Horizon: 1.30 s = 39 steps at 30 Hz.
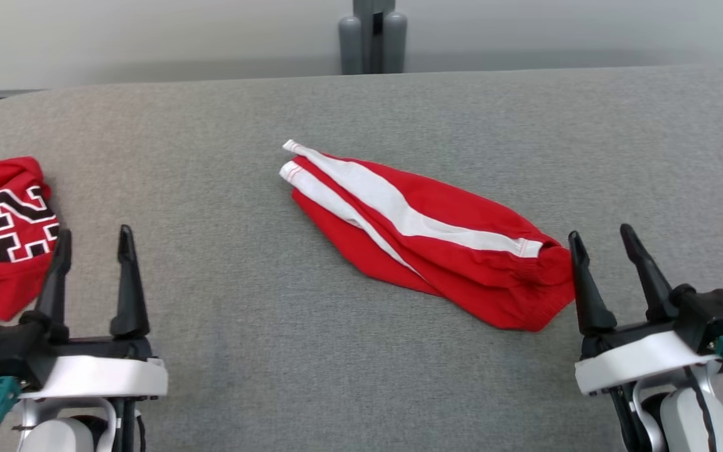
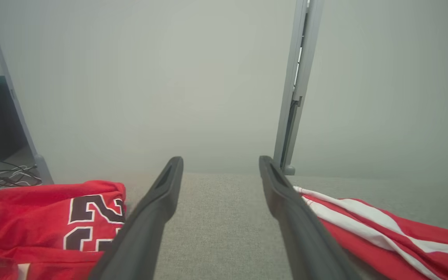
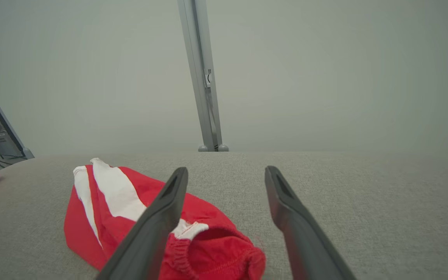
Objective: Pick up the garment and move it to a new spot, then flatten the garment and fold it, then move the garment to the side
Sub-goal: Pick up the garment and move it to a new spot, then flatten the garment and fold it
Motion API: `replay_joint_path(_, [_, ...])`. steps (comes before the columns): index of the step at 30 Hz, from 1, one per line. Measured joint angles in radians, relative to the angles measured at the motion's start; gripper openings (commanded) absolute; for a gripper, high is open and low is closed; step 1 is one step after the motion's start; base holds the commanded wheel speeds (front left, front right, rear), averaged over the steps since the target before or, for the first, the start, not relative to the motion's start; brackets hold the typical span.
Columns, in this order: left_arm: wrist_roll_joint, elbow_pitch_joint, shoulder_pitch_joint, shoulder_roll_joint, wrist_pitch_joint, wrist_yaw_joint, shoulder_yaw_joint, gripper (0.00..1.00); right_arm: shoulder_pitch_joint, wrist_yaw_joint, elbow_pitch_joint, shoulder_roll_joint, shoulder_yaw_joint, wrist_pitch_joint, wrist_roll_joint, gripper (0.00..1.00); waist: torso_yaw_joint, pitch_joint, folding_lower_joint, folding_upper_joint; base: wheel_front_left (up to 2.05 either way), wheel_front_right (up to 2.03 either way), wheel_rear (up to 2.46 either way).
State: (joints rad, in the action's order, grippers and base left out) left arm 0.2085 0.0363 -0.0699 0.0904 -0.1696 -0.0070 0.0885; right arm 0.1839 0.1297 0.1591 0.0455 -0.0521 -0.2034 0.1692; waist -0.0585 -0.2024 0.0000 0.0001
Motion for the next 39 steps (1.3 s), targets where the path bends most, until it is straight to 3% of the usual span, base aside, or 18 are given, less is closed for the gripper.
replay_joint_path(17, [-0.040,-0.034,0.041,0.018,0.068,0.007,-0.061,1.00,-0.098,0.000,0.008,0.000,-0.056,0.009,0.024,1.00,0.138,0.090,0.0000,0.0000,0.00,0.00,0.00])
replay_joint_path(39, [-0.031,-0.061,0.056,0.021,0.096,0.024,-0.090,1.00,-0.107,0.000,-0.009,0.001,-0.082,0.045,0.069,1.00,0.142,0.102,0.0000,0.0000,0.00,0.00,0.00])
